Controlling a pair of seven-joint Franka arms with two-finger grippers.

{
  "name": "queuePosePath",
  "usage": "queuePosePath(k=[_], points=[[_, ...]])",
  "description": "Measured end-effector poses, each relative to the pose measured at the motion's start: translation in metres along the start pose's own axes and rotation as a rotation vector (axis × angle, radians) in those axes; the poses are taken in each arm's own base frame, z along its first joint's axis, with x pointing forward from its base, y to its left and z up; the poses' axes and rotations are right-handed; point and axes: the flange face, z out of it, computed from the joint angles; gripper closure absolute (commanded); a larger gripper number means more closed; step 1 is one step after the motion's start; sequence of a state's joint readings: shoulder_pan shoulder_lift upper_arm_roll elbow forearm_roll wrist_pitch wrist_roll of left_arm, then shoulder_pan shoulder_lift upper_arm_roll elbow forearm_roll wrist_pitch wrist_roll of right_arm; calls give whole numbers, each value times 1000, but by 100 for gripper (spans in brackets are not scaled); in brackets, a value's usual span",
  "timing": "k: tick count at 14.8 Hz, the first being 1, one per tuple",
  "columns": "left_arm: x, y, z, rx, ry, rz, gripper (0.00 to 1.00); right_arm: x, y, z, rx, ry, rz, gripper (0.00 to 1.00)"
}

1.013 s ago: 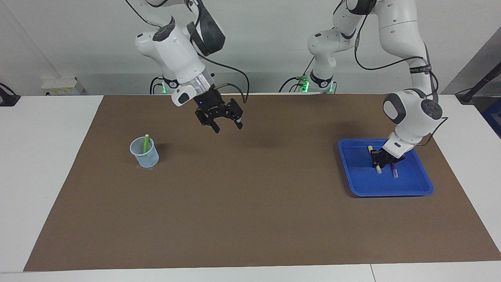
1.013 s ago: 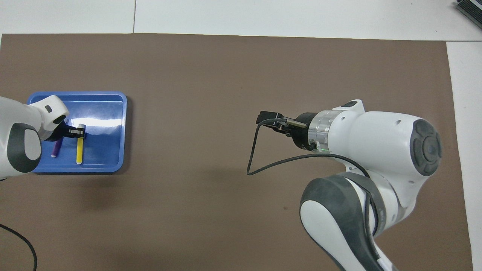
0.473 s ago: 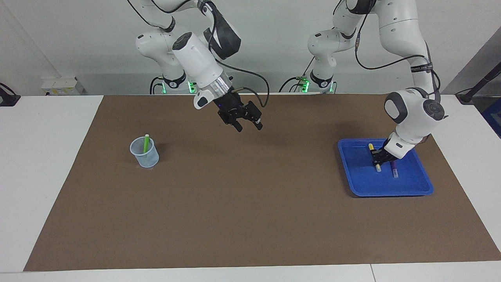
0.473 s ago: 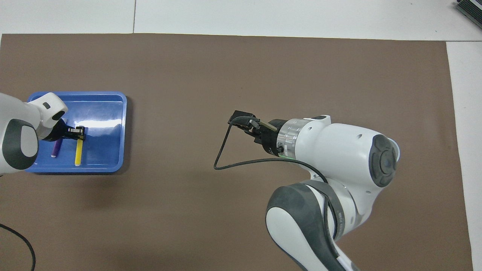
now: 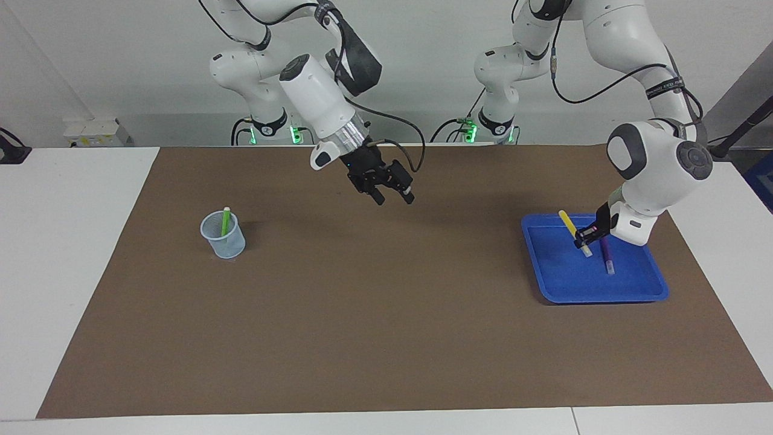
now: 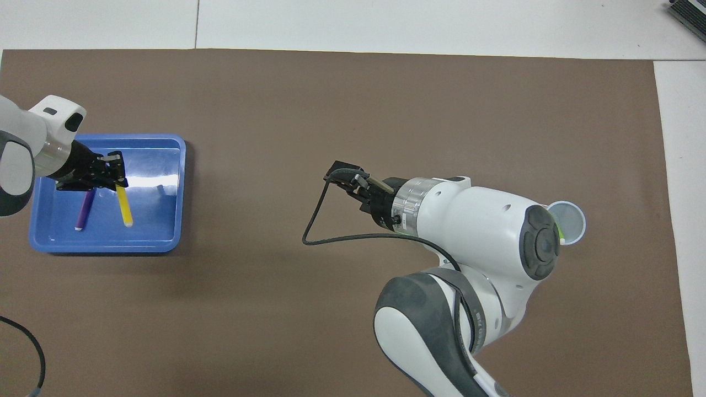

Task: Transfer and insert pens with both arms
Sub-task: 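Lift the yellow pen with the left gripper toward the right gripper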

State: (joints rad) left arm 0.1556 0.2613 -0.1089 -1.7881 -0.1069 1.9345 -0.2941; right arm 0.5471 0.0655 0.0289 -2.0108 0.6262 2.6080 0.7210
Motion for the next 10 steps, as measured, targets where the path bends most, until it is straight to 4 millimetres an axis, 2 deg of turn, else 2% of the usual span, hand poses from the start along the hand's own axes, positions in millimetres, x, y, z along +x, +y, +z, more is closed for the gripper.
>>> queuePosePath(k=[6, 10], points=[[-27, 25, -48, -211, -137, -481, 100, -1, -1, 1, 13, -2, 14, 0], [-49, 42, -69, -279, -261, -682, 100, 1, -2, -1, 38, 10, 36, 0]])
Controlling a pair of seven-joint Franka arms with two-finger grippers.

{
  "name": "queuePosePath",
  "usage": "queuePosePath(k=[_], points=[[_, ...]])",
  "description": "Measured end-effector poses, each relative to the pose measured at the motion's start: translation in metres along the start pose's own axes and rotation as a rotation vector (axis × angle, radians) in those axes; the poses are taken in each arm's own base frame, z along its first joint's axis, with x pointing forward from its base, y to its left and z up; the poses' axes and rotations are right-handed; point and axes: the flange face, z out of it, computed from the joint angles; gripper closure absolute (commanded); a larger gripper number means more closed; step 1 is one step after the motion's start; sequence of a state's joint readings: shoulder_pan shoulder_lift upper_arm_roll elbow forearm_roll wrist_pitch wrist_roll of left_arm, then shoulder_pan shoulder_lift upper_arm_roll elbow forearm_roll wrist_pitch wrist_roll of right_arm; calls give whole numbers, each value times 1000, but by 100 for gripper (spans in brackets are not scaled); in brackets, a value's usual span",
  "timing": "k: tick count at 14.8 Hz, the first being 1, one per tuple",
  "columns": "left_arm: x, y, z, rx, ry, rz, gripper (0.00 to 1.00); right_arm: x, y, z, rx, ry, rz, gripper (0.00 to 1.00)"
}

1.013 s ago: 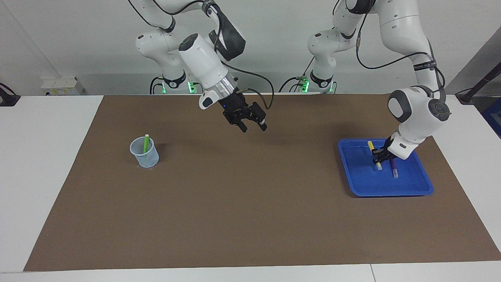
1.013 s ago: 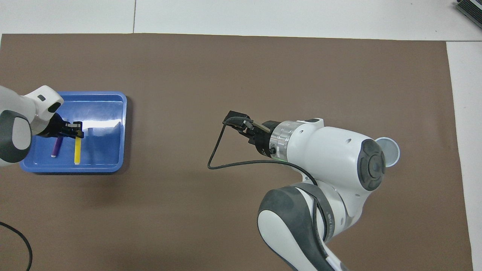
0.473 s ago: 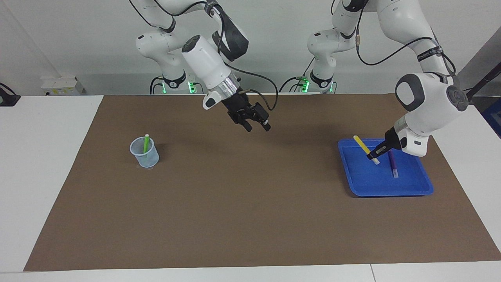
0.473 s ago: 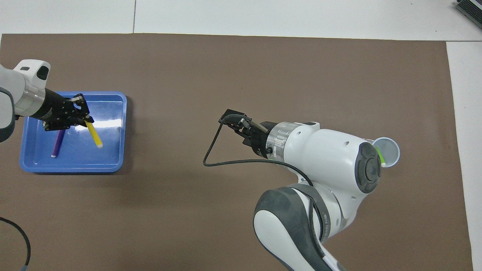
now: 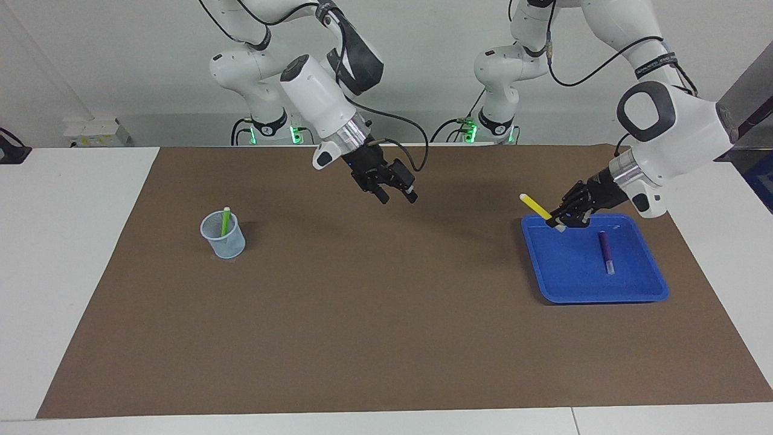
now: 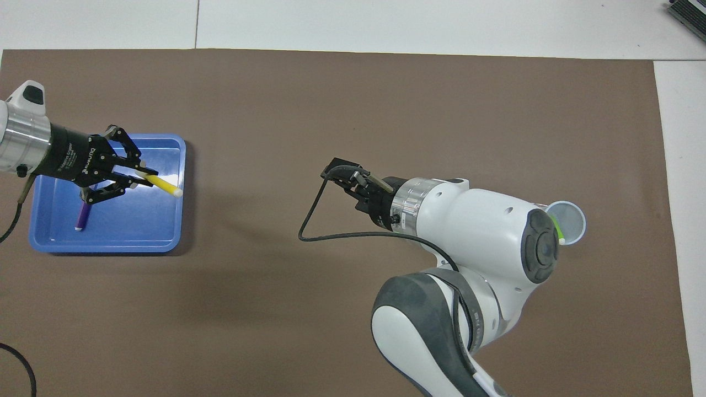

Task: Transfer and insert pens with both arms
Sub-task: 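Lift the yellow pen with the left gripper toward the right gripper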

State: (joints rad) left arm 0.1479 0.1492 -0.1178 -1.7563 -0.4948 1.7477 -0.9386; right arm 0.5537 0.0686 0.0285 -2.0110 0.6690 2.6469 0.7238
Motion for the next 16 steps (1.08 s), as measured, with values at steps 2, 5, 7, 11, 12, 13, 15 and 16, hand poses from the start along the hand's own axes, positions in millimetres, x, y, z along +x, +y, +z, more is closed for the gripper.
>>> queuePosePath(k=[2, 5, 7, 11, 12, 13, 15, 16], points=[[-17, 3, 0, -5, -44, -82, 100, -8, -6, 1, 47, 16, 14, 0], [-34, 7, 8, -8, -120, -195, 100, -43, -21, 9, 103, 22, -19, 0], [-43, 9, 12, 4, -147, -265, 100, -63, -32, 10, 119, 5, -46, 0], [-68, 9, 14, 22, -147, -380, 100, -88, -57, 5, 161, -19, -85, 0], [-73, 7, 12, 23, -145, -404, 100, -94, -64, 6, 172, -25, -94, 0], [-78, 5, 11, 24, -143, -422, 100, -99, -70, 8, 179, -31, -101, 0], [-89, -2, 9, 27, -137, -444, 100, -102, -79, 14, 189, -36, -107, 0], [-94, -5, 8, 29, -135, -454, 100, -100, -84, 17, 195, -34, -109, 0]])
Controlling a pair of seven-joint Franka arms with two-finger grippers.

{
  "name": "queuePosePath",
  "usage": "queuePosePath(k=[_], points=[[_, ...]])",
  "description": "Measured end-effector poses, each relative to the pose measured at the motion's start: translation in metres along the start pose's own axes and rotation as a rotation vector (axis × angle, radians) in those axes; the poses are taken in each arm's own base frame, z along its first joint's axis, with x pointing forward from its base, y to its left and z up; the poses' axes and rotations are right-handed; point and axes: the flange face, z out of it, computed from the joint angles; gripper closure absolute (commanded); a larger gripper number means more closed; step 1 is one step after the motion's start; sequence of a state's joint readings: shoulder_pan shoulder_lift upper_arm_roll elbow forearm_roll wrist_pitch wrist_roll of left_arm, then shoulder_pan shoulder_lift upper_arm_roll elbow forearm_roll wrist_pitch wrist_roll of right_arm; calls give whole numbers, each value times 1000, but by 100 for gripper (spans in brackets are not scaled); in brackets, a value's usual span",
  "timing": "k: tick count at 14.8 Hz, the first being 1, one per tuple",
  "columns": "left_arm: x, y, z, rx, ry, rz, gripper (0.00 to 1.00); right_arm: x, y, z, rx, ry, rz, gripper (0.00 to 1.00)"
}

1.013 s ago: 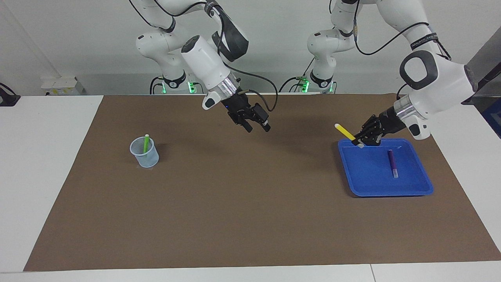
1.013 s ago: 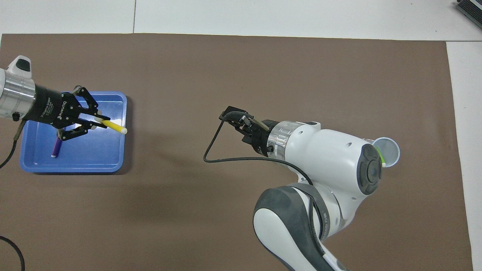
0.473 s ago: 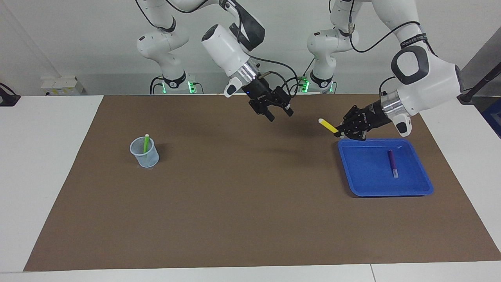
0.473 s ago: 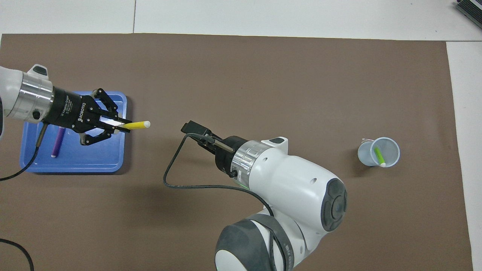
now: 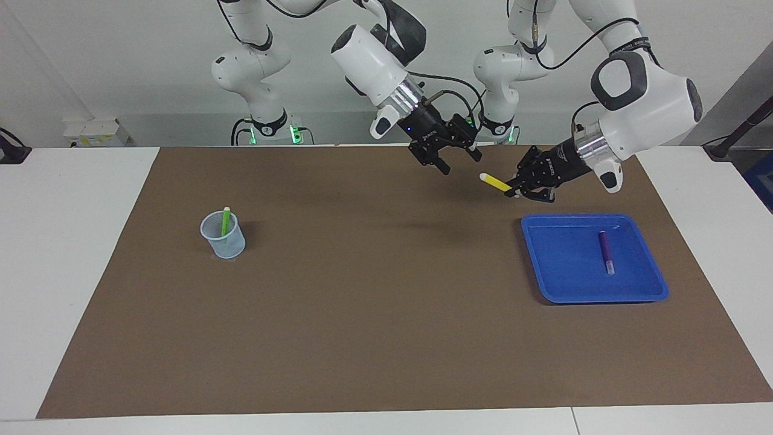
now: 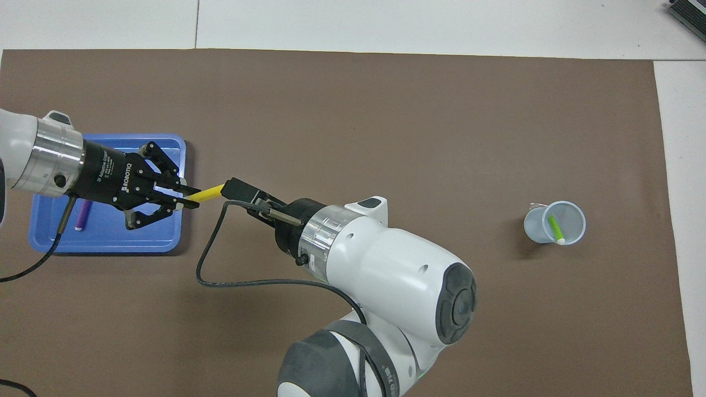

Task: Transfer and insert pens with both arms
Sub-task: 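Lift the yellow pen with the left gripper toward the right gripper, then grasp the yellow pen with the right gripper, then open the left gripper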

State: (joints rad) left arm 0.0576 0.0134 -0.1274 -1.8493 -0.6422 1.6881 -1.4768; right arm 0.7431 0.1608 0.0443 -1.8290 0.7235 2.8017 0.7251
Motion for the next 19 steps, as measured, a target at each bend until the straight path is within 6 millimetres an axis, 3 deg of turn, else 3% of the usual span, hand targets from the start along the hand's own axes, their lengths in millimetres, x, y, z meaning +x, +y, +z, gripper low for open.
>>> queuePosePath(k=[6, 11, 12, 17, 19], points=[[-13, -23, 6, 9, 12, -42, 100, 7, -9, 32, -16, 15, -70, 0], [-15, -29, 9, 10, 16, -61, 100, -6, -9, 43, -24, -5, -84, 1], [-15, -29, 9, 10, 16, -63, 100, -10, -9, 45, -29, -14, -87, 3], [-15, -29, 9, 8, 16, -64, 100, -18, -5, 50, -56, -45, -91, 36], [-16, -30, 7, 6, 16, -63, 100, -17, -4, 51, -66, -53, -90, 39]])
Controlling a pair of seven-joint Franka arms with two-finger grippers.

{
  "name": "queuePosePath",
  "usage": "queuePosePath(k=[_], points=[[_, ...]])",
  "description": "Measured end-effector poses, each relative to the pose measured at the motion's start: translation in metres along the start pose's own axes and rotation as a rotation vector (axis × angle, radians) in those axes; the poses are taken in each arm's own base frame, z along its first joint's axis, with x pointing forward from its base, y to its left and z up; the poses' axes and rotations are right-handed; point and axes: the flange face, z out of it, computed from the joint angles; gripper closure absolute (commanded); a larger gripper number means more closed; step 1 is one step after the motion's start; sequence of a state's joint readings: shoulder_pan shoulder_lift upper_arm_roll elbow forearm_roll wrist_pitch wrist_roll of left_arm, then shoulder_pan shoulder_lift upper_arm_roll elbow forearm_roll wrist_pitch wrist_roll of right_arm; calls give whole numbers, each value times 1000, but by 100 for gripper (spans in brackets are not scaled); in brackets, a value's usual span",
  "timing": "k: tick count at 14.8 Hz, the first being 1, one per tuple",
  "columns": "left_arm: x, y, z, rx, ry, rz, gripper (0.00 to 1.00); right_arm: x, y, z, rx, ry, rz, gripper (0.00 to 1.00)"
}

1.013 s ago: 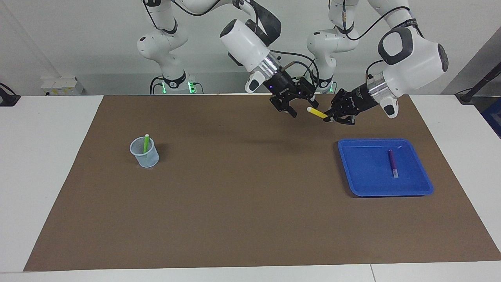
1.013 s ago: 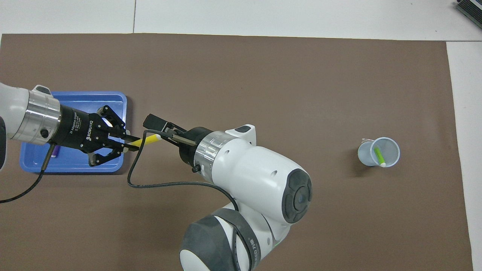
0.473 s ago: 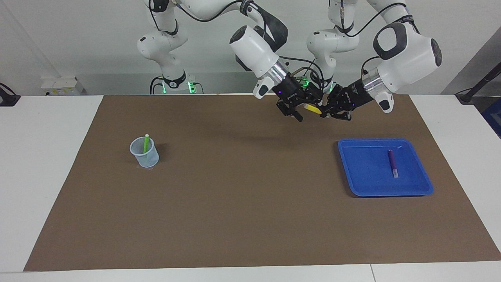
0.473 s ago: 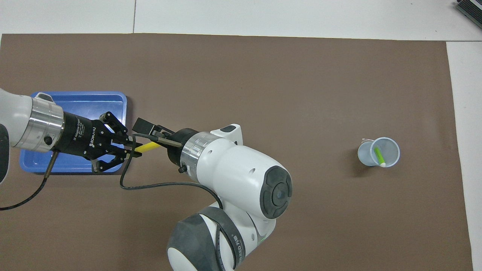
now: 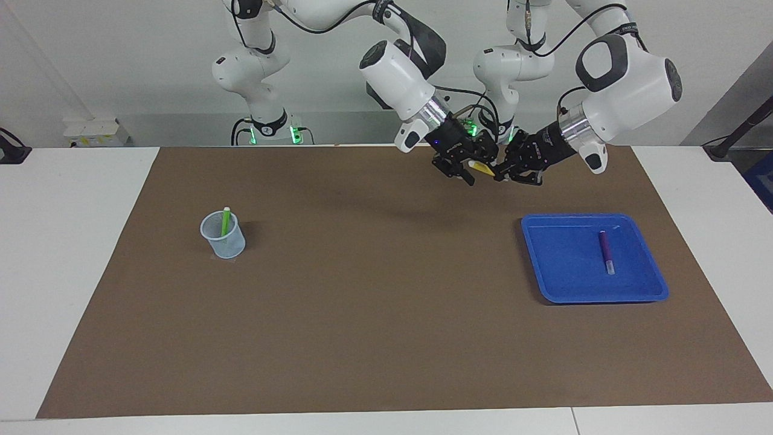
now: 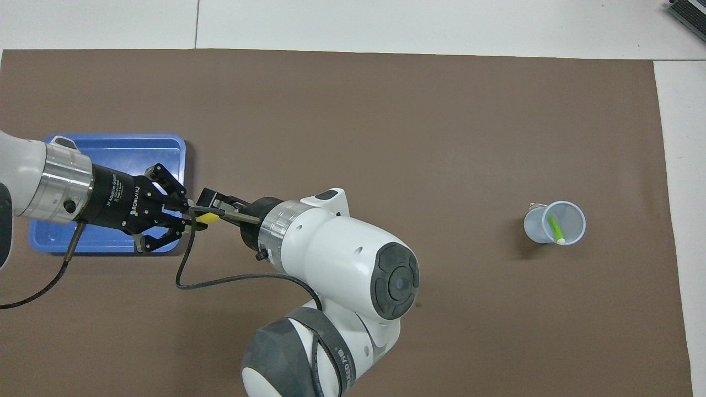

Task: Transfer and insert pens with both arms
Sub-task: 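Grasp the yellow pen with the right gripper, then open the left gripper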

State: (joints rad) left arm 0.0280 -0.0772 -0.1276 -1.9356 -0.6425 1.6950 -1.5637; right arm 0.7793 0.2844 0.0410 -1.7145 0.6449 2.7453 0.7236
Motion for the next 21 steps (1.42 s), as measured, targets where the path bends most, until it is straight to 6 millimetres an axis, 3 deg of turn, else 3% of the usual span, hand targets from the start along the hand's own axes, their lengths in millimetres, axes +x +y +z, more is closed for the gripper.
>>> queuePosePath(k=[6, 8, 15, 18, 20, 21], points=[[-1, -1, -1, -2, 0, 1, 100, 0, -2, -2, 2, -1, 26, 40], [-1, -1, -1, -2, 0, 0, 100, -2, -3, -4, -2, -12, 31, 54], [-3, -2, 0, -1, 0, 2, 100, 6, -6, -19, -56, -42, 1, 62], [-3, -3, 1, 2, 0, -3, 100, 6, -8, -20, -53, -41, -1, 81], [-3, -3, 2, 3, 1, -6, 100, 6, -8, -20, -52, -41, -1, 100], [-4, -3, 4, 7, 0, -5, 100, 6, -9, -21, -49, -40, -2, 100]])
